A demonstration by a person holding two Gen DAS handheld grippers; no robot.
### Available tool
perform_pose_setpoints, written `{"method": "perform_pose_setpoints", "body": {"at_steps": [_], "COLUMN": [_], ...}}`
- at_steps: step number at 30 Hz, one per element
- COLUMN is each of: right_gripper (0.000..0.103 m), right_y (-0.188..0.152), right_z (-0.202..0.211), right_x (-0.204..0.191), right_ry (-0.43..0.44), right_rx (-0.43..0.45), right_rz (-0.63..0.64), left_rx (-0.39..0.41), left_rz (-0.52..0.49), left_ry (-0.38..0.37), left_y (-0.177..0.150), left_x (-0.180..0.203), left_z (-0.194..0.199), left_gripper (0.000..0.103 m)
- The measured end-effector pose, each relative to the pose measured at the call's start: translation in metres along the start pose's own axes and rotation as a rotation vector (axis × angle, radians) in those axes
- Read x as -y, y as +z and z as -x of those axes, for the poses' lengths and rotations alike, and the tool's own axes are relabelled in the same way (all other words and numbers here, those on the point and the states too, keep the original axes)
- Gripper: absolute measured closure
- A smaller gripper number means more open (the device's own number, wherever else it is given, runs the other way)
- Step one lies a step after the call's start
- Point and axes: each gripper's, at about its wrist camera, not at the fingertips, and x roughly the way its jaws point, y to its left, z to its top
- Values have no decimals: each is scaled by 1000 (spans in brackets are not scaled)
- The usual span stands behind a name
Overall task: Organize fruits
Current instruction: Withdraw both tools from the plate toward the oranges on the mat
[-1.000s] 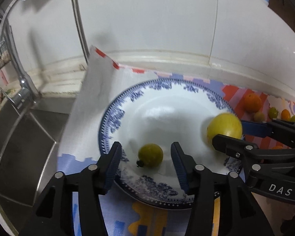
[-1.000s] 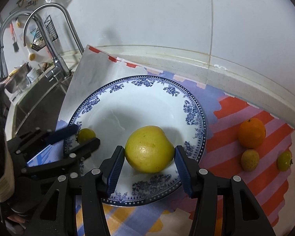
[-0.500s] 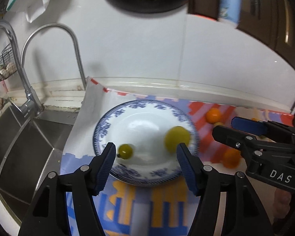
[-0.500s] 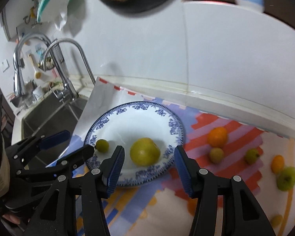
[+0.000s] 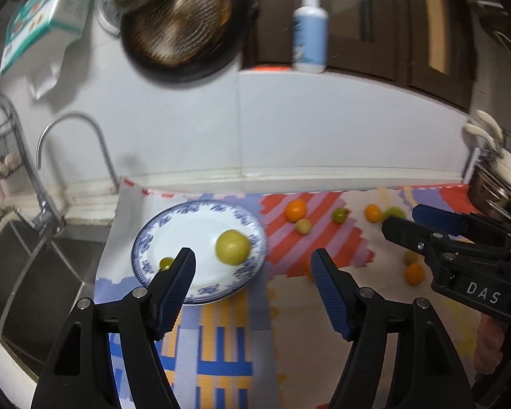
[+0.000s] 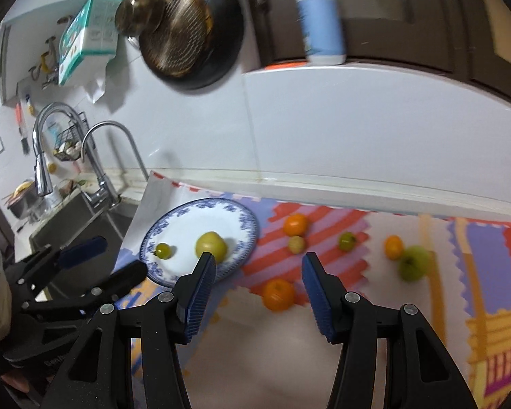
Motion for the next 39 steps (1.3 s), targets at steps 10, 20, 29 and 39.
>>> {"method": "perform_pose_setpoints", "body": {"at_steps": [10,20,29,39], "right_gripper": [49,49,49,49], "right_y": [-32,-46,-60,-74], "right_z": [56,63,25,-21], "right_x": [32,52,79,103], "right_ry": [-165,-298,-311,-305], "right_rx": [41,83,-18,-122], "right_rz": [-66,-131,-218,-267], "left_rx": [74,36,-20,-109], "left_rz": [-46,-69,-113,-139], "left_ry": [14,0,-32,-73], "left_y": [-10,-16,-18,-27], "left_x": [35,46,53,62], "left_z": [22,0,-43,-101], "left_gripper": [25,19,20,22]}}
